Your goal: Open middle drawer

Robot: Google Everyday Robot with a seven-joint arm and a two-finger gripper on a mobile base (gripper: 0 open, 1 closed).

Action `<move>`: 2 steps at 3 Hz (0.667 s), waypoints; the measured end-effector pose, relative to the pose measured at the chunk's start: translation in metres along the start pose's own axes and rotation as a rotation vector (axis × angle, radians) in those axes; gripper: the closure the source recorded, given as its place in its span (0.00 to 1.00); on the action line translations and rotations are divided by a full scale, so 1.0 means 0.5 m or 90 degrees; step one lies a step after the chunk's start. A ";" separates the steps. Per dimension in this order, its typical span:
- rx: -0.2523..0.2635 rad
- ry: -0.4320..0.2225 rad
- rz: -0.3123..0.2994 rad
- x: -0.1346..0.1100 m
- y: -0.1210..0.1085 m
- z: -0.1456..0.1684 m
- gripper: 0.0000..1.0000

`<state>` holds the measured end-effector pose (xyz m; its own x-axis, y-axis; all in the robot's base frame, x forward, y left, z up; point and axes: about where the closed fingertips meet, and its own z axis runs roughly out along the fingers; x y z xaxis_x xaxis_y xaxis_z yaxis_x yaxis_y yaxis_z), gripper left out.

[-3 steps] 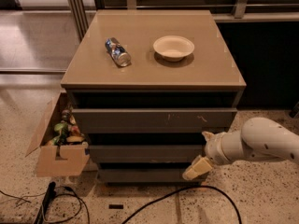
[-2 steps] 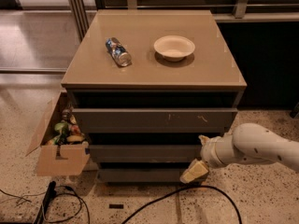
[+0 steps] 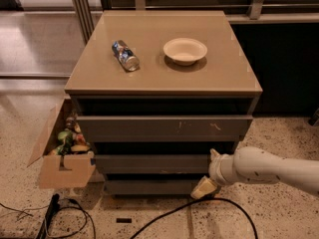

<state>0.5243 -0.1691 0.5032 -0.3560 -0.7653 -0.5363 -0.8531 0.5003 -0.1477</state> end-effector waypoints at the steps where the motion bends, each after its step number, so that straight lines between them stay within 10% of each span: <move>1: 0.032 -0.006 -0.037 0.011 -0.011 0.045 0.00; 2: 0.051 -0.031 -0.087 -0.002 -0.023 0.090 0.00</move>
Offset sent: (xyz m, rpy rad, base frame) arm 0.0422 0.0213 -0.0436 -0.0464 -0.2111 0.1201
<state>0.5515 -0.1558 0.4680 -0.2188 -0.8089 -0.5457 -0.8583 0.4256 -0.2867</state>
